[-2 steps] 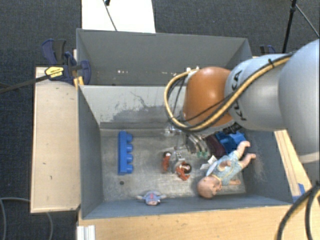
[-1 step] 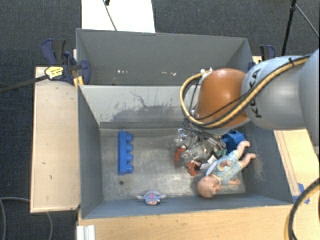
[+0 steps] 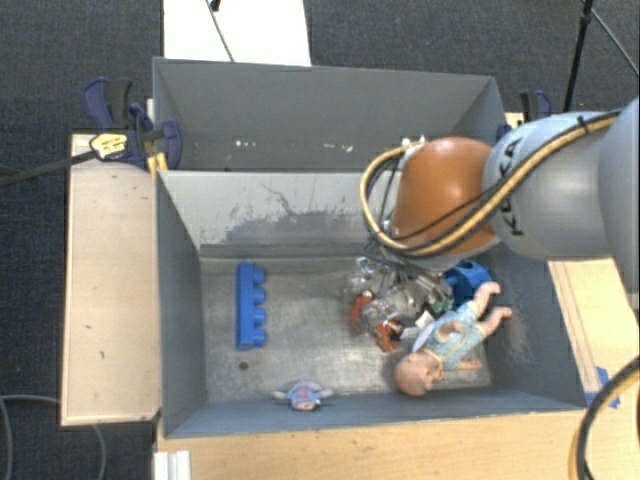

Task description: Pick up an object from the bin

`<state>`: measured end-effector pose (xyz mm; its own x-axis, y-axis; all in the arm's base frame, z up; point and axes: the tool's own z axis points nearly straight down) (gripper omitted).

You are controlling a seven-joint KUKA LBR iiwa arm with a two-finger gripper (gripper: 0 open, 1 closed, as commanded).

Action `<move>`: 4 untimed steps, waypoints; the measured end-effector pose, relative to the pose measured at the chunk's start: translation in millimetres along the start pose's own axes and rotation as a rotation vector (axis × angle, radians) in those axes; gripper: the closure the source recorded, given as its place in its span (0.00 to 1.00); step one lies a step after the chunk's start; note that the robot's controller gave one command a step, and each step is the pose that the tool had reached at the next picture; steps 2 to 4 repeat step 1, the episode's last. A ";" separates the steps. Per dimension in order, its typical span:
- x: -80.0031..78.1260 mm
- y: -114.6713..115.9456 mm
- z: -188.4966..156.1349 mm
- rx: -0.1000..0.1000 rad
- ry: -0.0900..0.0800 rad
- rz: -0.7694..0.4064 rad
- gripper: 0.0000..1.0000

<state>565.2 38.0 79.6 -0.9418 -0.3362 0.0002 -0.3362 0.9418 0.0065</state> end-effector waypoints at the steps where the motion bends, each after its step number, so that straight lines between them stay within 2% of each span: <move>1: 1.9 -2.1 -127.7 0.006 -0.003 -0.025 1.00; 4: 1.9 -2.1 -127.7 0.006 -0.003 -0.025 1.00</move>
Offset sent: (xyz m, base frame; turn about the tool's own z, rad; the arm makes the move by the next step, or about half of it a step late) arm 0.0000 0.0000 0.0000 0.0000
